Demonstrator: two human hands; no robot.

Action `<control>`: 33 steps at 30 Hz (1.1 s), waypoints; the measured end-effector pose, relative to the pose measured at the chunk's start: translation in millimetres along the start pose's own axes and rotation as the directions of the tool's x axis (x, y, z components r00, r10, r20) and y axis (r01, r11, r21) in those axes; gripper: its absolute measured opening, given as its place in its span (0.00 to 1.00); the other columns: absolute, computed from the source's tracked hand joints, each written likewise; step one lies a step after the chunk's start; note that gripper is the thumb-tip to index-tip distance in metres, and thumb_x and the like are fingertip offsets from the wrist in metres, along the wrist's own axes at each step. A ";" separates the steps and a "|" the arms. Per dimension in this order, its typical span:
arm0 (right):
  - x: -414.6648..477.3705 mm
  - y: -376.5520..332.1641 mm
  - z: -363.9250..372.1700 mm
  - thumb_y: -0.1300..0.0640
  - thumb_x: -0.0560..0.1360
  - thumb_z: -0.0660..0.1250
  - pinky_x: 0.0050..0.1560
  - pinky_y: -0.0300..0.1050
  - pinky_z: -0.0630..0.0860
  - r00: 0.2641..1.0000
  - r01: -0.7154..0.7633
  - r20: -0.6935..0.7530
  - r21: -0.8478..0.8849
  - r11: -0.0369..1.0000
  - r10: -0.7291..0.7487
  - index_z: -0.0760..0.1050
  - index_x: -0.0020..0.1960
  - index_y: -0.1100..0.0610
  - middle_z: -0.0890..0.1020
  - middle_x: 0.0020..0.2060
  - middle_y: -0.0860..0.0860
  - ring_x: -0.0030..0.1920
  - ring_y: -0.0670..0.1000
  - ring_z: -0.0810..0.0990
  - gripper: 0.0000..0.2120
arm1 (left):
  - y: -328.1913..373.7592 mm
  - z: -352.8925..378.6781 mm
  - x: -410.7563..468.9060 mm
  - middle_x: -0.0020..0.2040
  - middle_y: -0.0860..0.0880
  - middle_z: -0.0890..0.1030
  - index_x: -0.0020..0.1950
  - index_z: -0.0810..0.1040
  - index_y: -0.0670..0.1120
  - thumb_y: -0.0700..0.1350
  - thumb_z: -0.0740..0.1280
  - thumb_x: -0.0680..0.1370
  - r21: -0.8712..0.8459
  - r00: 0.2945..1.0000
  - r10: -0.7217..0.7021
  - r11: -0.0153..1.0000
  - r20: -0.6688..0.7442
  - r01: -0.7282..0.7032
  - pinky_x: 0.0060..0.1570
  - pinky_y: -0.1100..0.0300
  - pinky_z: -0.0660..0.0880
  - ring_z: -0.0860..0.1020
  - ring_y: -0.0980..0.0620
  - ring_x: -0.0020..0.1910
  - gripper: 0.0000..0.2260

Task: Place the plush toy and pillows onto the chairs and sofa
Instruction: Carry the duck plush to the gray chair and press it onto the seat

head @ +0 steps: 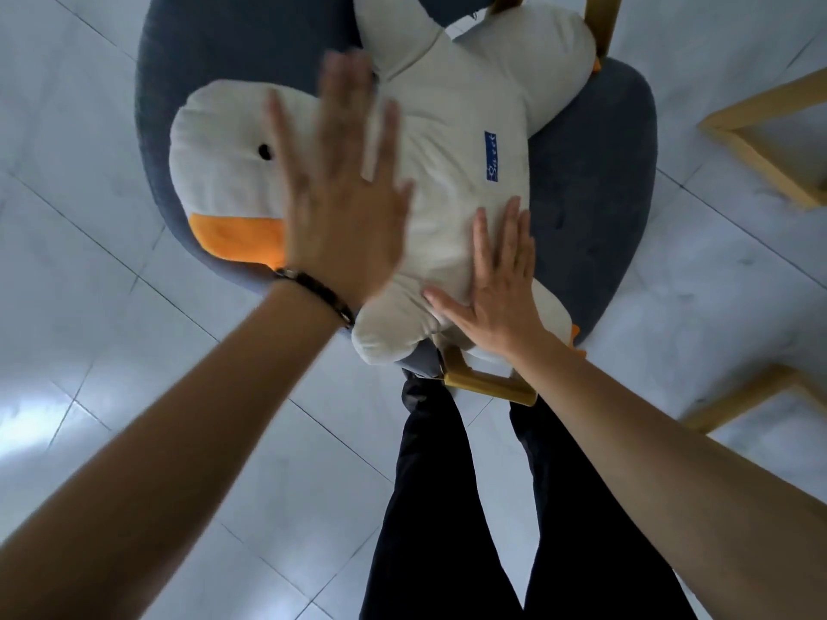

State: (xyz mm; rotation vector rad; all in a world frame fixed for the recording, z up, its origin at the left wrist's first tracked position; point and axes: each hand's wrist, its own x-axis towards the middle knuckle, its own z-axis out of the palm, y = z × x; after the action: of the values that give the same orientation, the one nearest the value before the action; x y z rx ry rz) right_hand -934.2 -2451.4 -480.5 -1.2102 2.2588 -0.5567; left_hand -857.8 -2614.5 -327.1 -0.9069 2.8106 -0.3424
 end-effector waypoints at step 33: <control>-186.5 -156.3 -299.2 0.45 0.81 0.65 0.67 0.42 0.70 0.996 0.035 0.066 0.384 0.923 -0.065 0.61 0.79 0.46 0.70 0.72 0.43 0.71 0.43 0.69 0.29 | -45.7 -205.8 -310.1 0.74 0.53 0.71 0.77 0.66 0.51 0.48 0.66 0.81 -0.857 0.524 -0.728 -0.173 0.443 0.485 0.70 0.53 0.69 0.72 0.55 0.69 0.24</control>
State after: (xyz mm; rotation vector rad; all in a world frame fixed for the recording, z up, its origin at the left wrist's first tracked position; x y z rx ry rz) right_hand -929.5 -2340.6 -111.2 -1.0696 1.9395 -0.9061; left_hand -631.2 -2433.0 -89.9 -2.6304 2.0477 1.6216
